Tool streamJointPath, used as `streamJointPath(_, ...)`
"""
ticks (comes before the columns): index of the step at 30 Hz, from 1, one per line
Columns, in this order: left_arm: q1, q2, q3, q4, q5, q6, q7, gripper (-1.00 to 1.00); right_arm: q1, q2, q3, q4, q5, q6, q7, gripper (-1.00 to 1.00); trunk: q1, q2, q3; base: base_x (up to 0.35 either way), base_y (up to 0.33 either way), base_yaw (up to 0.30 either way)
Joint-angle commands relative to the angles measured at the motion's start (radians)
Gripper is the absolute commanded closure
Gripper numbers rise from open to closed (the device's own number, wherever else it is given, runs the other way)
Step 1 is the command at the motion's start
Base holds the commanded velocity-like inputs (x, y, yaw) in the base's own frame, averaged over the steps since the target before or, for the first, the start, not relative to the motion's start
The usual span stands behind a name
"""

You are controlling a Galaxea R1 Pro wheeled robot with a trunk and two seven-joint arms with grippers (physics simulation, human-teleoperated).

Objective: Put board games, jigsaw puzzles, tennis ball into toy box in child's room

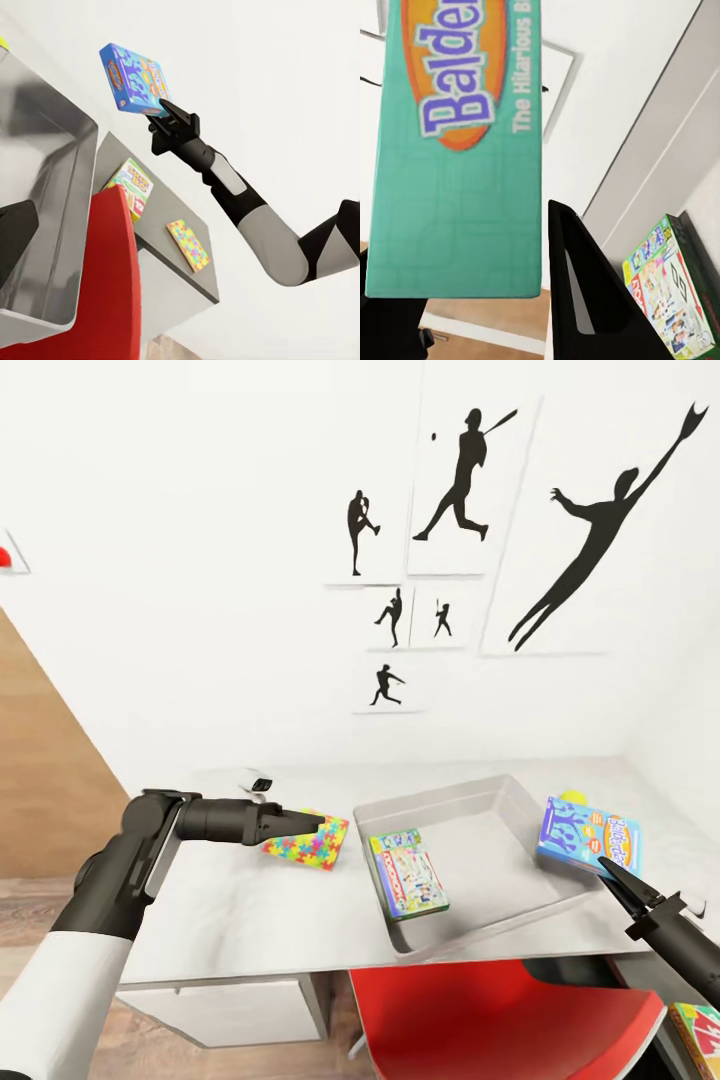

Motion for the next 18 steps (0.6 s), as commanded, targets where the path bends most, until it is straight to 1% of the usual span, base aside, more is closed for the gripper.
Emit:
streamJointPath(1,-0.001,0.001,-0.002,0.0,0.001,0.011,-0.003,-1.0,-0.001,0.0,-0.001,0.0,0.004,0.003,0.006,1.0,0.001,-0.002,-0.002,0.038,0.011,-0.003)
streamJointPath(10,0.0,0.001,-0.002,0.0,0.001,0.011,-0.003,-1.0,-0.001,0.001,0.002,-0.006,0.004,0.003,0.004,1.0,0.001,-0.002,-0.002,0.006,0.002,0.0)
streamJointPath(18,0.0,0.001,-0.002,0.0,0.0,0.011,-0.003,-1.0,-0.001,0.002,0.009,-0.009,0.017,0.001,-0.002,1.0,0.001,-0.002,-0.002,0.0,0.0,0.0)
